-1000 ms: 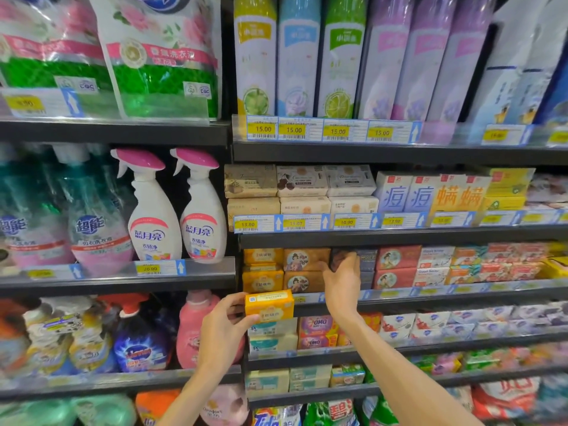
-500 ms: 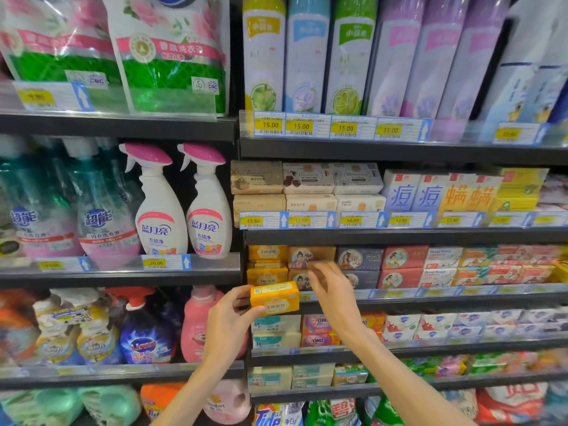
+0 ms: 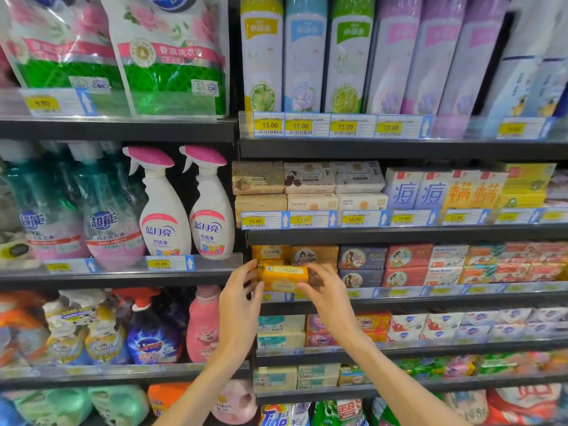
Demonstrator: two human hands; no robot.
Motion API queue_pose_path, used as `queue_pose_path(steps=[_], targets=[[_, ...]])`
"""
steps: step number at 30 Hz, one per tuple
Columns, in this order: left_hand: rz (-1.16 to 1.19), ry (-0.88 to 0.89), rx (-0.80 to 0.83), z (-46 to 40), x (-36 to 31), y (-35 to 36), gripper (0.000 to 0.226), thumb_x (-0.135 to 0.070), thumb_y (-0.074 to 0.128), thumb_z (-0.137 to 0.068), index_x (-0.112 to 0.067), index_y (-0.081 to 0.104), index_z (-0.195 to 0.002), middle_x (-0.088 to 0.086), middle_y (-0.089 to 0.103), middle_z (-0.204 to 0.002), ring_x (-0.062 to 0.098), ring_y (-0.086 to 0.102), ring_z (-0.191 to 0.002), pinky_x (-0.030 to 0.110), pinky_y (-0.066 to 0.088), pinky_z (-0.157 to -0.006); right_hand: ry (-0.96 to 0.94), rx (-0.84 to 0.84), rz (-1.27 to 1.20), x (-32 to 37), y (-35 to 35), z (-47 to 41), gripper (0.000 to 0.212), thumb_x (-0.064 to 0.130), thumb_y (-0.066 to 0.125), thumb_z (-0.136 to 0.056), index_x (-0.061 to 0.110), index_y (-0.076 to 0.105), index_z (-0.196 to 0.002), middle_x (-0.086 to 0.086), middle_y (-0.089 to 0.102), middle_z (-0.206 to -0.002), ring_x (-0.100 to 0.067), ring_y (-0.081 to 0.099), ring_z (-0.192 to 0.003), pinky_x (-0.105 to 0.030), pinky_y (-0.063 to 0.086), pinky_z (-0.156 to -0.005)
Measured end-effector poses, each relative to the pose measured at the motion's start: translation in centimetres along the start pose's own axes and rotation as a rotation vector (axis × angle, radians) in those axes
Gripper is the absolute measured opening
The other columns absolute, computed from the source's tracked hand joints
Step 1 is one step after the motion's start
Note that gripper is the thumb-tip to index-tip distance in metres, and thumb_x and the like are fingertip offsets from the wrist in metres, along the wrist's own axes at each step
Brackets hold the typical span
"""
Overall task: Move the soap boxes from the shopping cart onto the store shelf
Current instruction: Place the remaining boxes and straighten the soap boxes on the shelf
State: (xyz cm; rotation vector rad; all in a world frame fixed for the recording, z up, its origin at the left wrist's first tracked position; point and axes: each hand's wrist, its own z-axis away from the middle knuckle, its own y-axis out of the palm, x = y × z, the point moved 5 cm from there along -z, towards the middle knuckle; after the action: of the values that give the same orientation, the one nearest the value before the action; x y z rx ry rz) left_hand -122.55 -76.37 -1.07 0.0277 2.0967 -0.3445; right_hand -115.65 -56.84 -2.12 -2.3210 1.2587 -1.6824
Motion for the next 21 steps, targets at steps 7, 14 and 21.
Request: queue_pose_path(steps=[7,14,21], targets=[[-0.234,0.123,0.114,0.9,-0.2,1.2,0.049,-0.007,0.063,-0.096,-0.029,0.054,-0.139,-0.023,0.049,-0.138,-0.004,0.045,-0.132,0.021,0.042,-0.111,-0.033,-0.093,0.044,2.0,1.5,-1.3,0.038,0.023,0.068,-0.093,0.026,0.059,-0.130,0.015,0.053,-0.119,0.000,0.060,-0.106,-0.025,0.054,-0.095],[-0.396,0.207,0.219,0.0,0.9,2.1,0.056,-0.011,0.062,-0.095,-0.024,0.046,-0.147,-0.018,0.034,-0.152,-0.002,0.034,-0.142,0.022,0.039,-0.114,-0.012,-0.133,0.136,2.8,3.7,-2.5,0.040,0.026,0.064,-0.096,0.028,0.055,-0.134,0.009,0.048,-0.125,-0.007,0.058,-0.112,-0.033,0.052,-0.100],[-0.621,0.240,0.309,0.2,2.1,3.8,0.079,-0.016,0.069,-0.089,-0.025,0.028,-0.155,-0.002,0.021,-0.156,0.015,0.027,-0.146,0.023,0.049,-0.104,0.028,-0.181,0.158,2.9,3.8,-2.1,0.043,0.022,0.062,-0.097,0.028,0.048,-0.137,0.007,0.047,-0.136,-0.011,0.052,-0.124,-0.034,0.046,-0.107]])
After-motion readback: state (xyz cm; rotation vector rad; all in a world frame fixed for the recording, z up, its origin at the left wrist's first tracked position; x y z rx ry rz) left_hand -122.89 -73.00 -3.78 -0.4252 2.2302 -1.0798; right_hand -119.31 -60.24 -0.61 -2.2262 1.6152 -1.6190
